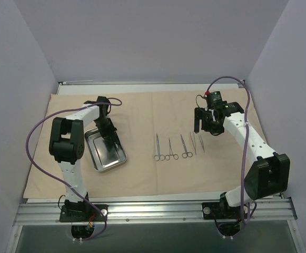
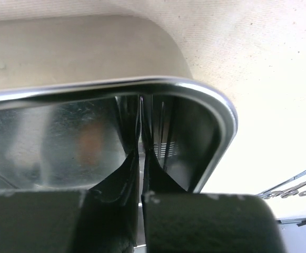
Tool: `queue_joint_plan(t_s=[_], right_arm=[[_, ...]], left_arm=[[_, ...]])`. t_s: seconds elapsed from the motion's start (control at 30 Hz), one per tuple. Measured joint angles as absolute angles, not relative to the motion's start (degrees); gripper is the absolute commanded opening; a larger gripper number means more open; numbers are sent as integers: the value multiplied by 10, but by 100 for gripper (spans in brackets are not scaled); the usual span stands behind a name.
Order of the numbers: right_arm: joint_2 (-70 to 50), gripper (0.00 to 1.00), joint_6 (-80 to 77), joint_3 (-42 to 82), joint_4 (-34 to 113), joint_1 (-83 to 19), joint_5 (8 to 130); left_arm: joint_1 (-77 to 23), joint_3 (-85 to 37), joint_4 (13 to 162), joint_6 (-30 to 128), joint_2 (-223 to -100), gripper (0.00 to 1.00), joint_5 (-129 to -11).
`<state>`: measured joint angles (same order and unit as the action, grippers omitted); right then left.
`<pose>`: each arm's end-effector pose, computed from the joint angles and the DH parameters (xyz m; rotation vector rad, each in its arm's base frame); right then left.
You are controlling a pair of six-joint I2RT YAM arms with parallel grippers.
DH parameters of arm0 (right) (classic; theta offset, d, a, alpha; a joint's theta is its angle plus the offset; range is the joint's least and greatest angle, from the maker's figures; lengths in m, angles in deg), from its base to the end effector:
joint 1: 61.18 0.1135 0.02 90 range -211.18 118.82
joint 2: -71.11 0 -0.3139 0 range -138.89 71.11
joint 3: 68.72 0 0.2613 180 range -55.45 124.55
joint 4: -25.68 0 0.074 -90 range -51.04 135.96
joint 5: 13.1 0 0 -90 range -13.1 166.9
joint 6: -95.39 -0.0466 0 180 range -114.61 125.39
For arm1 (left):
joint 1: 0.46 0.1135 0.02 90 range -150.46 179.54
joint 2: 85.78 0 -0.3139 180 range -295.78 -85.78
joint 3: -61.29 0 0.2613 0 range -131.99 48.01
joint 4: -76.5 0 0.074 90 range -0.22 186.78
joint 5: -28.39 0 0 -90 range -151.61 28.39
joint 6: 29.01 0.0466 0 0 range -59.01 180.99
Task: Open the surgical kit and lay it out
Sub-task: Pick up the medical item from the container.
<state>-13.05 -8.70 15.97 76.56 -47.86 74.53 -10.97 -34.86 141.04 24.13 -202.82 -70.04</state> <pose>0.3171 0.0770 0.3354 -0.0018 2.4663 0.2602 0.4082 -0.0827 0.1802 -0.7015 3.0370 -0.2603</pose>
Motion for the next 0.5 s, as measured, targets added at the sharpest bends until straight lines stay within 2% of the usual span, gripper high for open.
queue_joint_plan(t_s=[0.3,0.5], right_arm=[[-129,70,-84,183,781,-479,738],[-143,70,-80,248,779,-473,687]], left_arm=[[-109,-339,1410,254,-2015,2,-699],[-110,-317,1452,290,-1925,2,-682]])
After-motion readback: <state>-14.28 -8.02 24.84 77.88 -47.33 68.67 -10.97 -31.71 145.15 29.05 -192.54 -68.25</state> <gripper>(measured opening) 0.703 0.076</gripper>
